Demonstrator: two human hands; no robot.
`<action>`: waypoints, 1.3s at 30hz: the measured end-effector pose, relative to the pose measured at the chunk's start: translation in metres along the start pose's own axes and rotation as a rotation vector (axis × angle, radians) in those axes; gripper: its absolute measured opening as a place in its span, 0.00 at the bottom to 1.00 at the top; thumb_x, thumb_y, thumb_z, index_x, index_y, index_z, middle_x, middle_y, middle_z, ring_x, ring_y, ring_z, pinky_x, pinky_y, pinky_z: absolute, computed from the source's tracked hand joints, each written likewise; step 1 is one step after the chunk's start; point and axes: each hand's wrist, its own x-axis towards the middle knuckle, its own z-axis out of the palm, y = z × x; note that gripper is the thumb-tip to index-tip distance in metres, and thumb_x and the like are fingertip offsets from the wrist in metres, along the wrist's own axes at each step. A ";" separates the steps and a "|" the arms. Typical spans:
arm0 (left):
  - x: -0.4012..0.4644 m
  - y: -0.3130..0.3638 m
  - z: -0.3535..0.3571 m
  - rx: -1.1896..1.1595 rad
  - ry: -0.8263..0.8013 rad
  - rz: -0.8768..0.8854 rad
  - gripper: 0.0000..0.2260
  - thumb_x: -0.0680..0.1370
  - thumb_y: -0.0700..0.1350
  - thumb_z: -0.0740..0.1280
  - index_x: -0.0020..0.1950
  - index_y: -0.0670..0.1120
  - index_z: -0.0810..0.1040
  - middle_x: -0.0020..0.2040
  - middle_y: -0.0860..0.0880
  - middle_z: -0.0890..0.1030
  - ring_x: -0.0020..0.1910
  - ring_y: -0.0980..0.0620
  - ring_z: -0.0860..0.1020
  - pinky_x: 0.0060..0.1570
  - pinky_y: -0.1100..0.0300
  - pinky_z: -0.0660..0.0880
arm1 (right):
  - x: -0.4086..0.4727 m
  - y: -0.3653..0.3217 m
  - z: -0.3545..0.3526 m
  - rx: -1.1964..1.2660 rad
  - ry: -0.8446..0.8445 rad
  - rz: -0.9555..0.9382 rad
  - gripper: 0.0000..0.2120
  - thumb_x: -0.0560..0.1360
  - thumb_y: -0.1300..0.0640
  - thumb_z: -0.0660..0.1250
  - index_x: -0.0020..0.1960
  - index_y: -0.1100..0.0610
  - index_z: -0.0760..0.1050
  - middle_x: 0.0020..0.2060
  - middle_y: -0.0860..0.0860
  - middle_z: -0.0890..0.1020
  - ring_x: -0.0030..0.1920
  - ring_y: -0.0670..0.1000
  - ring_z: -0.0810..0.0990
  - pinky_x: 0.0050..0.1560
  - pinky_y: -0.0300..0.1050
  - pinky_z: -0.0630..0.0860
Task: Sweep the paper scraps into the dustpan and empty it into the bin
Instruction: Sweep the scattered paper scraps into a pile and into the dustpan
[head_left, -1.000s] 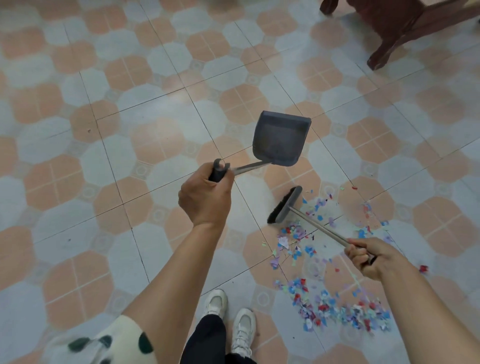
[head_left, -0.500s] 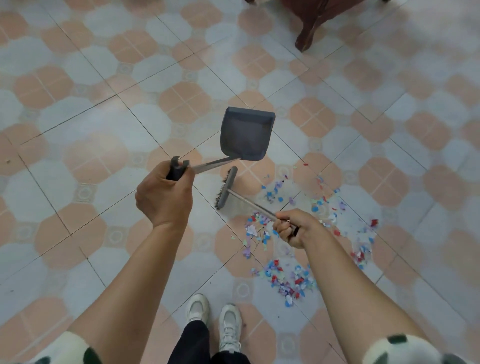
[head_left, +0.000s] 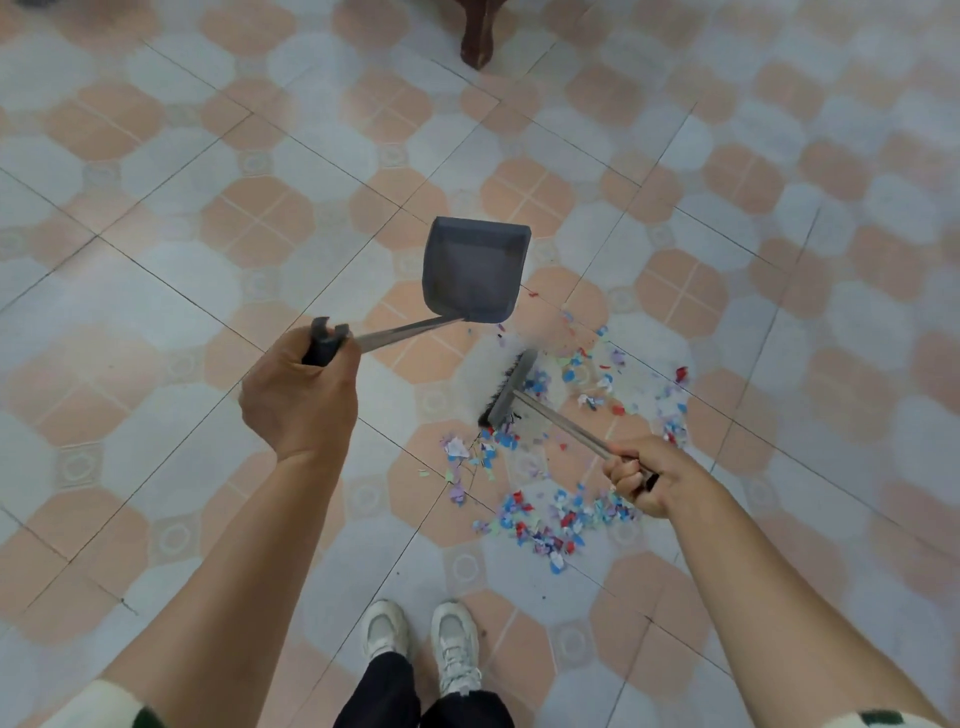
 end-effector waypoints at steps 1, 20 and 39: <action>-0.001 0.002 0.003 0.005 -0.008 0.004 0.08 0.72 0.52 0.68 0.44 0.49 0.82 0.34 0.53 0.78 0.38 0.50 0.75 0.40 0.61 0.67 | -0.008 0.003 -0.007 -0.012 -0.008 -0.013 0.09 0.82 0.64 0.53 0.44 0.62 0.66 0.20 0.52 0.67 0.13 0.41 0.61 0.12 0.29 0.56; -0.026 0.009 -0.005 -0.027 -0.111 0.071 0.06 0.72 0.51 0.68 0.41 0.50 0.81 0.34 0.55 0.77 0.38 0.54 0.75 0.44 0.60 0.71 | -0.018 0.118 0.012 -0.469 -0.061 0.136 0.08 0.79 0.63 0.59 0.57 0.59 0.72 0.28 0.54 0.70 0.15 0.43 0.64 0.16 0.30 0.58; -0.039 0.005 -0.012 0.056 -0.171 0.105 0.10 0.74 0.53 0.66 0.43 0.47 0.81 0.35 0.51 0.78 0.40 0.45 0.77 0.42 0.58 0.70 | -0.084 0.091 -0.082 -0.623 0.053 -0.031 0.19 0.78 0.66 0.60 0.68 0.57 0.72 0.28 0.56 0.73 0.17 0.45 0.64 0.17 0.32 0.60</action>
